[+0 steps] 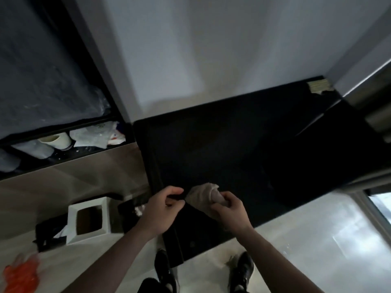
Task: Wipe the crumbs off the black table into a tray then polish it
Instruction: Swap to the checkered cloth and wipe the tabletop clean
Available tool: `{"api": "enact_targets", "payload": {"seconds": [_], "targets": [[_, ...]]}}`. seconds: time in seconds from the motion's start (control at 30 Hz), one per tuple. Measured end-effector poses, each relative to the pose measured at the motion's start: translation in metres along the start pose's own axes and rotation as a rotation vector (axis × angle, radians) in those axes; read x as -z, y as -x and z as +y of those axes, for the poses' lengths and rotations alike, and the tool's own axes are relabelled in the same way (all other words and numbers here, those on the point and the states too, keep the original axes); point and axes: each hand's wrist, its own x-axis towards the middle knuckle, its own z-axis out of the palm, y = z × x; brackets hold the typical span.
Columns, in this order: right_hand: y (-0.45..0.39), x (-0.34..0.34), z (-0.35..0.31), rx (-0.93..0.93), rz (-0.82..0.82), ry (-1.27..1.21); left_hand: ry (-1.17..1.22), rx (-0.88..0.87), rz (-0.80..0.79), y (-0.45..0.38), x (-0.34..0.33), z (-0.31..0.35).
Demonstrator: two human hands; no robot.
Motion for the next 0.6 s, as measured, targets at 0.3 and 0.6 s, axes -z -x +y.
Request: {"api": "enact_targets", "payload": {"seconds": [0.3, 0.6], "targets": [[0.053, 0.175, 0.037, 0.169, -0.073, -0.167, 0.295, 0.109, -0.242, 0.022, -0.154, 0.111], [0.044, 0.344, 0.078, 0.35, 0.026, 0.016, 0.268, -0.062, -0.131, 0.049, -0.303, 0.201]]}}
